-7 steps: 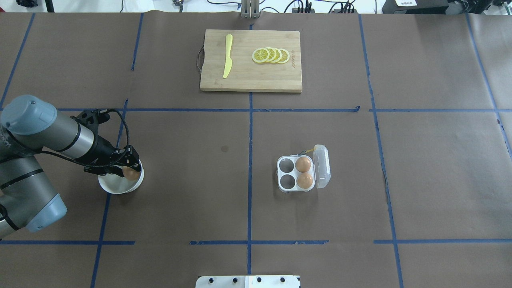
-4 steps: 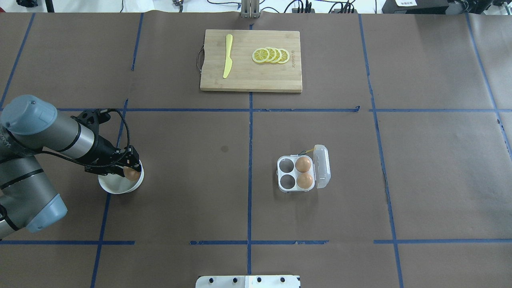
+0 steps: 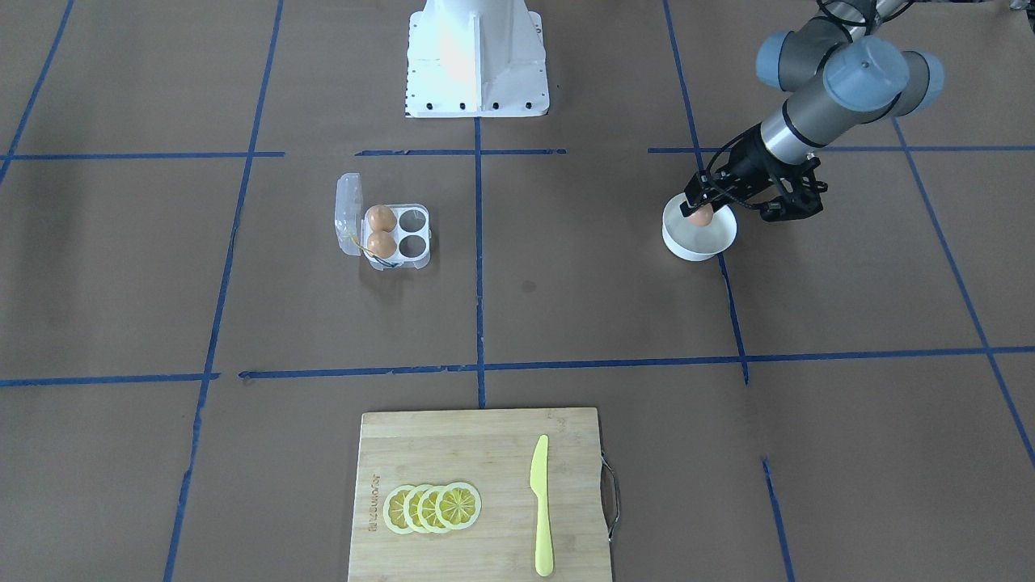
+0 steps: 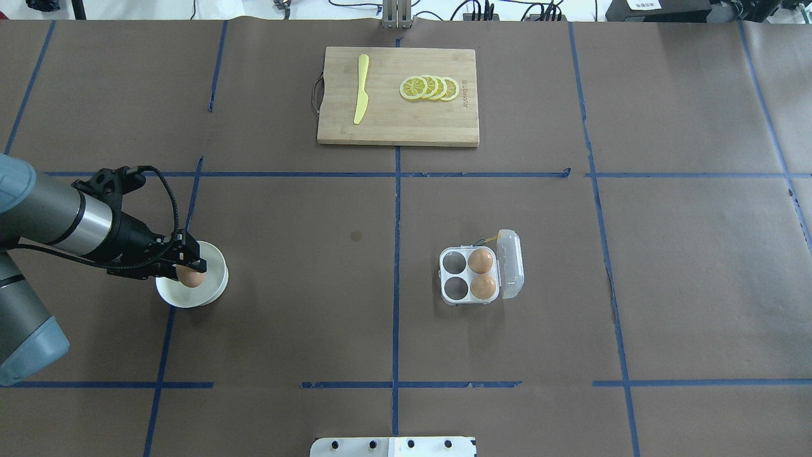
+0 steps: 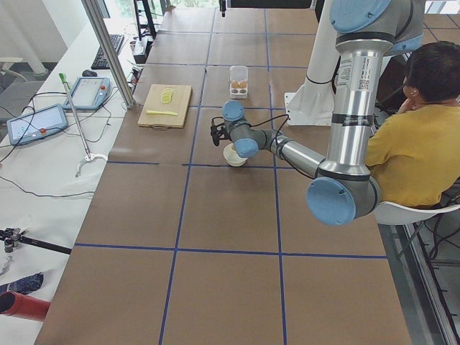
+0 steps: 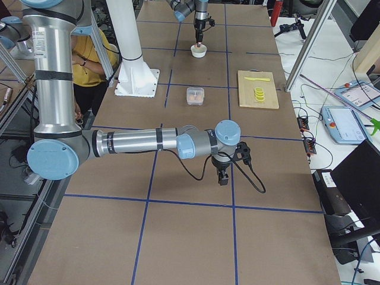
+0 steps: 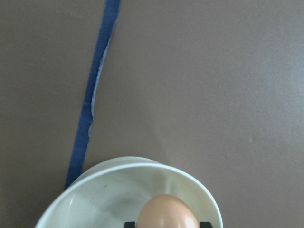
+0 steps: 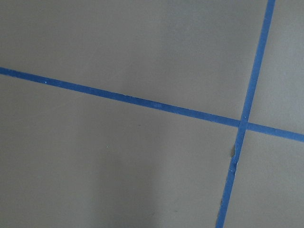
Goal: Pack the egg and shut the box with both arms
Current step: 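Lift the egg and carry it with the left gripper to the carton, then lower the egg into the empty carton cup and open the left gripper, then withdraw the left gripper from the carton while the right gripper reaches toward the clear lid, then push the clear lid down over the eggs with the right gripper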
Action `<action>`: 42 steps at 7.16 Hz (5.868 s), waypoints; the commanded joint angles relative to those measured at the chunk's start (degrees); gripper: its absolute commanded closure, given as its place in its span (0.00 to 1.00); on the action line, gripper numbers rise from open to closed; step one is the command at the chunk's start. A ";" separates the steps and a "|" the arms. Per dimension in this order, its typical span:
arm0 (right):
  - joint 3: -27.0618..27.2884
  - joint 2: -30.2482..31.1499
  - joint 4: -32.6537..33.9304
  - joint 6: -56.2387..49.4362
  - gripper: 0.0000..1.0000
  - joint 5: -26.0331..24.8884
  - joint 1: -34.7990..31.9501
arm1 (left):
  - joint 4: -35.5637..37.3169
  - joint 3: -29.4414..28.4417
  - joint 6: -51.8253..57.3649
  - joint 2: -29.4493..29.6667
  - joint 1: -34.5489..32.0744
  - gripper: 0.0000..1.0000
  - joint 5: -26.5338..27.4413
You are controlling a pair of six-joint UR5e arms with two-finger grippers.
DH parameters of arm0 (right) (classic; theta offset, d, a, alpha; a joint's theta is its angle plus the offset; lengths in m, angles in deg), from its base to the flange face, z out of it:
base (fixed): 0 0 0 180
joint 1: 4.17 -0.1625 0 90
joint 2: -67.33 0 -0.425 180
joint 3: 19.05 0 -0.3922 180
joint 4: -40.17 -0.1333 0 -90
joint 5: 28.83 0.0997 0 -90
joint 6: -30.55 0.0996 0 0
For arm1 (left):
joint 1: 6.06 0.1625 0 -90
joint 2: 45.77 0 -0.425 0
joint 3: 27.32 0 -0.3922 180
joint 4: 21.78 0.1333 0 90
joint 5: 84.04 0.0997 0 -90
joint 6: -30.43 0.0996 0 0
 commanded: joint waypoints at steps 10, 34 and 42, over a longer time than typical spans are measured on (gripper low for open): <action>-0.02 -0.01 -0.06 0.02 0.00 0.21 0.18 | 1.21 -21.35 -6.80 41.35 16.37 1.00 15.87; 13.15 -26.99 -7.46 80.88 0.00 -29.85 55.20 | 1.56 -9.49 9.99 23.69 -4.28 0.00 3.05; 18.43 -7.08 -7.80 66.00 0.00 -24.62 41.71 | 1.12 -2.73 38.04 2.37 -14.97 0.00 -1.68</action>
